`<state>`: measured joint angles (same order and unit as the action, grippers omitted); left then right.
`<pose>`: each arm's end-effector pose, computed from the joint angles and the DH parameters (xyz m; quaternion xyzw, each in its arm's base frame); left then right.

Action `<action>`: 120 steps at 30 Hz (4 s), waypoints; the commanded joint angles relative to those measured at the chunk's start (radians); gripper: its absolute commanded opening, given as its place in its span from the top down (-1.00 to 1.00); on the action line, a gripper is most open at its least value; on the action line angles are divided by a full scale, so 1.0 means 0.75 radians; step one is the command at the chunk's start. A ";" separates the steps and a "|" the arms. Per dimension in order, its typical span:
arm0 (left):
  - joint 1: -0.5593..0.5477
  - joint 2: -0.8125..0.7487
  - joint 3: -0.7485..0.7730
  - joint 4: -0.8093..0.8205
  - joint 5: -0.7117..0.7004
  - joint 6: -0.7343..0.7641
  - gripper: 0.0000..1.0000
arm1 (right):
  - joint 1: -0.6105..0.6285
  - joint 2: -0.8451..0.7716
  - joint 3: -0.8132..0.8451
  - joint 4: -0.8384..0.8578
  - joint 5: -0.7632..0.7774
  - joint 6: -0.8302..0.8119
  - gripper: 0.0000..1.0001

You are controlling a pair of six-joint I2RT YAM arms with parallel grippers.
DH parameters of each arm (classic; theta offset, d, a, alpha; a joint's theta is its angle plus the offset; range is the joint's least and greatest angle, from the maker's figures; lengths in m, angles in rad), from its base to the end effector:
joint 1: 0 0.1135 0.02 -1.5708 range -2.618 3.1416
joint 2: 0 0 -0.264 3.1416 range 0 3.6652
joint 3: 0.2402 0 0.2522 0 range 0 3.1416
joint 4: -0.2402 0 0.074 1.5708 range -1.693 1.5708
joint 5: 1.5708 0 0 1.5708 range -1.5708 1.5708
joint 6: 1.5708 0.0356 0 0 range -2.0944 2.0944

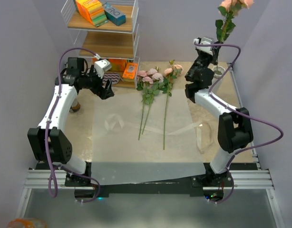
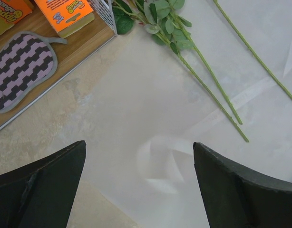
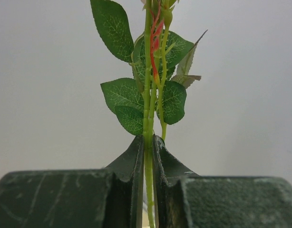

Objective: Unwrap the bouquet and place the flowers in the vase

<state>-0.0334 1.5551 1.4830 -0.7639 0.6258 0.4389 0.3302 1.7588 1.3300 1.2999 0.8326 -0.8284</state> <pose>0.3326 -0.0320 0.3433 0.3152 0.8374 -0.2126 0.3926 0.3682 0.0983 0.4005 0.1463 0.4703 -0.3461 0.7985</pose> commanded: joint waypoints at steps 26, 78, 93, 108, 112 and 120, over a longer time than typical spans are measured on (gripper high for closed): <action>0.018 -0.233 -0.087 -0.035 0.000 0.094 -0.99 | -0.109 -0.584 0.079 -1.099 0.014 1.161 -0.89; 0.018 -0.409 -0.049 -0.117 -0.102 -0.029 -0.98 | 0.227 0.539 0.591 -2.447 -0.423 1.802 -0.34; 0.018 -0.382 0.017 -0.143 -0.094 -0.029 -0.98 | 0.184 0.663 0.622 -2.418 -0.539 1.806 -0.36; 0.018 -0.402 0.005 -0.176 -0.102 -0.019 -0.98 | 0.171 0.611 0.471 -2.322 -0.517 1.882 1.00; 0.018 -0.413 0.015 -0.186 -0.106 -0.019 -0.98 | 0.169 0.431 0.395 -2.273 -0.476 1.874 1.00; 0.018 -0.425 0.041 -0.211 -0.086 -0.041 -0.98 | 0.167 -0.005 0.425 -2.155 -0.419 1.706 1.00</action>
<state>-0.0265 1.2678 1.4593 -0.9112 0.5453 0.4114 0.4633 1.9713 1.6001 -0.4282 0.4622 0.5320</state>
